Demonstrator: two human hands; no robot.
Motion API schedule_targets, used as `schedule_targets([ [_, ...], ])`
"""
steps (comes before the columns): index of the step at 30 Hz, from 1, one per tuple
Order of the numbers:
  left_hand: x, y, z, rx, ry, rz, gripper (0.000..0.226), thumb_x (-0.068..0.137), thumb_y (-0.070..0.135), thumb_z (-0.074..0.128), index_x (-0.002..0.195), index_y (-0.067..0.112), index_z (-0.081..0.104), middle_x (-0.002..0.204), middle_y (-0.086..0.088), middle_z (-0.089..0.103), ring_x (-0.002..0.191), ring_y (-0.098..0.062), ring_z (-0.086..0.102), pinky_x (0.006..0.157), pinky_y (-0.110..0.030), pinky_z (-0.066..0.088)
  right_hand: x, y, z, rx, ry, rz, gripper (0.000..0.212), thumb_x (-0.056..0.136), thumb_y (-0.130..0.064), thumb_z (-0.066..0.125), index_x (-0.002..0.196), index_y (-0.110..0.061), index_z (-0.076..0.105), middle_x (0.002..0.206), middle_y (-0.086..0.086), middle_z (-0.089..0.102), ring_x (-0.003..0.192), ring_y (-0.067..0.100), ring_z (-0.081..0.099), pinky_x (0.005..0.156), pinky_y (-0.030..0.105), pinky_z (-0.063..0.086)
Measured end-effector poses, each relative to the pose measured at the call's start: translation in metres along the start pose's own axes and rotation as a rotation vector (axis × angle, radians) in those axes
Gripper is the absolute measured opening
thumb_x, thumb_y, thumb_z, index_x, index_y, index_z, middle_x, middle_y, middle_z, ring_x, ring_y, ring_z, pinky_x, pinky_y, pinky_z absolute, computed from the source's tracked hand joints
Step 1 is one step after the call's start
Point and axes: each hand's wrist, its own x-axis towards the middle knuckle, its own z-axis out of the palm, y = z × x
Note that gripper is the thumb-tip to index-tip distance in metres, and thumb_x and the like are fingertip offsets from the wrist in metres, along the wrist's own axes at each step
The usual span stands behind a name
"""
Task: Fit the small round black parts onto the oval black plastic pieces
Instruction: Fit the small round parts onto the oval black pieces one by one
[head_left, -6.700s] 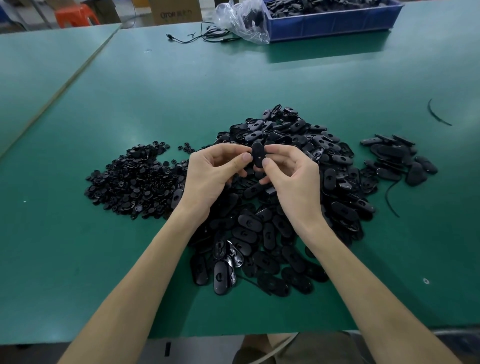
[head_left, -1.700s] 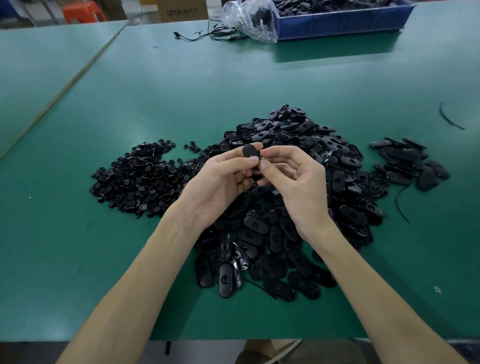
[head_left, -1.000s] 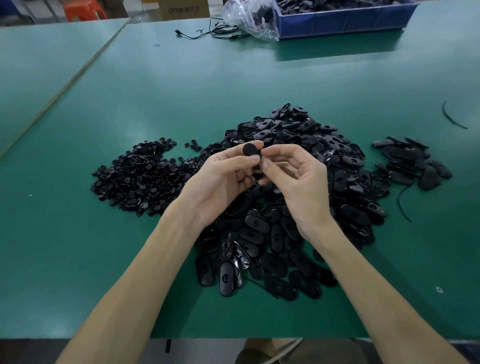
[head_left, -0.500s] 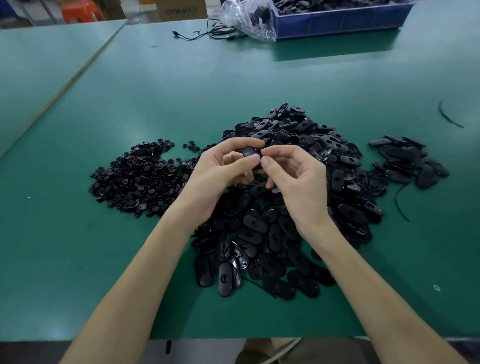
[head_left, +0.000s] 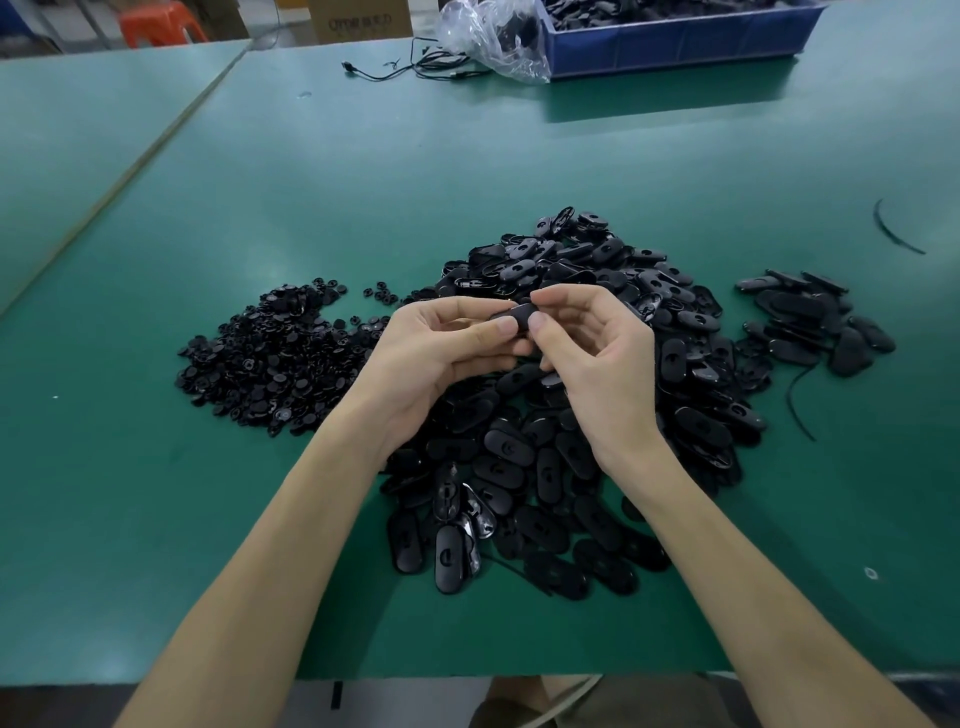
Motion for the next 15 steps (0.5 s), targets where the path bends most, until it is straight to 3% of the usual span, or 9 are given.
schedule_targets([
  [5, 0.0002, -0.0012, 0.0023, 0.068, 0.029, 0.009, 0.022, 0.089, 0.009, 0.077, 0.109, 0.001, 0.076, 0.100, -0.018, 0.078, 0.086, -0.024, 0.077, 0.079, -0.029, 0.061, 0.0008, 0.0007, -0.0010, 0.011, 0.011, -0.005, 0.014, 0.094, -0.009, 0.073, 0.104, -0.018, 0.074, 0.095, 0.001, 0.078, 0.082, 0.012, 0.071, 0.077, 0.027, 0.056],
  [15, -0.0001, -0.0017, 0.0043, 0.117, 0.015, -0.009, 0.014, 0.095, 0.004, 0.069, 0.108, 0.001, 0.075, 0.095, -0.016, 0.078, 0.088, -0.023, 0.077, 0.080, -0.029, 0.061, -0.0004, -0.0008, 0.0003, -0.054, 0.013, -0.073, 0.017, 0.092, -0.005, 0.074, 0.101, -0.020, 0.074, 0.094, -0.007, 0.077, 0.089, 0.010, 0.073, 0.080, 0.022, 0.058],
])
